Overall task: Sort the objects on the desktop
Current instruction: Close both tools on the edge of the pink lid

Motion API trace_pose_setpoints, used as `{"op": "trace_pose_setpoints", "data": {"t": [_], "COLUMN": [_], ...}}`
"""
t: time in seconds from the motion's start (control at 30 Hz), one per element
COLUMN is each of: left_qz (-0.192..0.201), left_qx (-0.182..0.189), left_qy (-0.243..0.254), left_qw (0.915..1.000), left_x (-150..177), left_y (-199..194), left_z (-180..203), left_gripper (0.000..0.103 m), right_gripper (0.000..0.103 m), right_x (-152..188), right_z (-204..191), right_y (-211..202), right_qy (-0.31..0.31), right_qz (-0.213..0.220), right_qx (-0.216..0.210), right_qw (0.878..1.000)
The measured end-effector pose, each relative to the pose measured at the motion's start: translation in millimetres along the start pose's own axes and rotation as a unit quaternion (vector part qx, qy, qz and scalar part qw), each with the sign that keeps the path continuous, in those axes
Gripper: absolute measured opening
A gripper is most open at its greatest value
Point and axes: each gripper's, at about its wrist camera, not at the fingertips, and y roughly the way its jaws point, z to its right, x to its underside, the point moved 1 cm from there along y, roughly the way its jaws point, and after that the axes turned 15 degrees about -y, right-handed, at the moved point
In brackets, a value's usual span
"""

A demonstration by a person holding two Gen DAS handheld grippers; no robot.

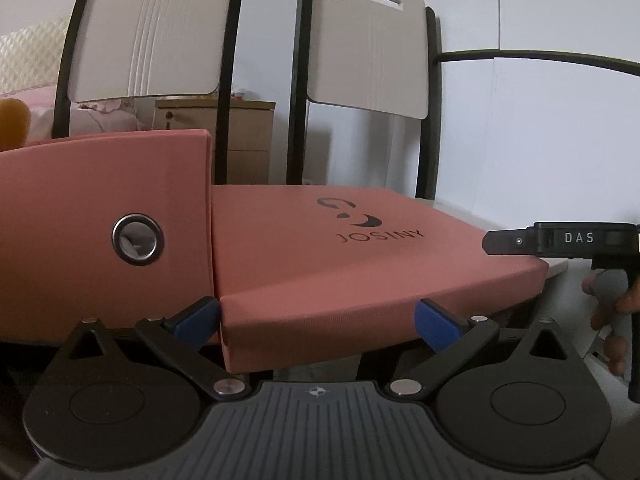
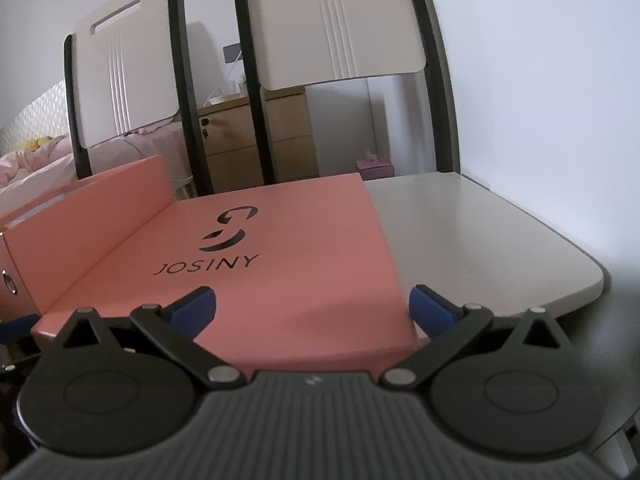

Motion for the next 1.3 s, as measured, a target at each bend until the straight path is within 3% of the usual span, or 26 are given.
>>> {"op": "trace_pose_setpoints", "data": {"t": [0.13,0.17,0.23,0.3,0.37,0.5,0.7,0.9,1.0,1.3], "left_qz": [-0.021,-0.032,-0.040,-0.022,-0.025,-0.020,-0.011,-0.021,-0.016,-0.022], "left_qx": [0.040,0.060,0.069,0.030,0.020,0.023,0.029,0.031,0.020,0.004], "left_qy": [-0.026,-0.027,-0.007,0.013,0.013,0.017,0.023,0.001,-0.005,0.005], "left_qw": [0.9986,0.9973,0.9968,0.9992,0.9994,0.9994,0.9993,0.9993,0.9997,0.9997], "left_x": [-4,-4,1,6,9,7,4,-1,-2,3], "left_y": [-4,-7,-12,-16,-15,-9,0,17,21,0], "left_z": [-4,-3,4,7,3,6,9,5,6,4], "left_gripper": [0.103,0.103,0.103,0.103,0.103,0.103,0.103,0.103,0.103,0.103], "right_gripper": [0.103,0.103,0.103,0.103,0.103,0.103,0.103,0.103,0.103,0.103], "right_x": [-2,-3,-4,-4,-3,-2,7,11,14,18], "right_z": [-1,-5,-23,-36,-37,-20,23,48,36,31], "right_y": [-6,-8,-13,-18,-23,-32,-21,9,16,-4], "right_qy": [-0.002,-0.004,-0.027,-0.042,-0.039,-0.039,-0.004,0.048,0.019,0.032], "right_qz": [0.006,0.007,-0.002,-0.015,-0.008,0.024,0.029,0.021,0.012,0.006], "right_qx": [-0.038,-0.063,-0.064,-0.045,-0.046,-0.010,0.042,-0.015,-0.016,-0.052], "right_qw": [0.999,0.998,0.998,0.998,0.998,0.999,0.999,0.999,1.000,0.998]}}
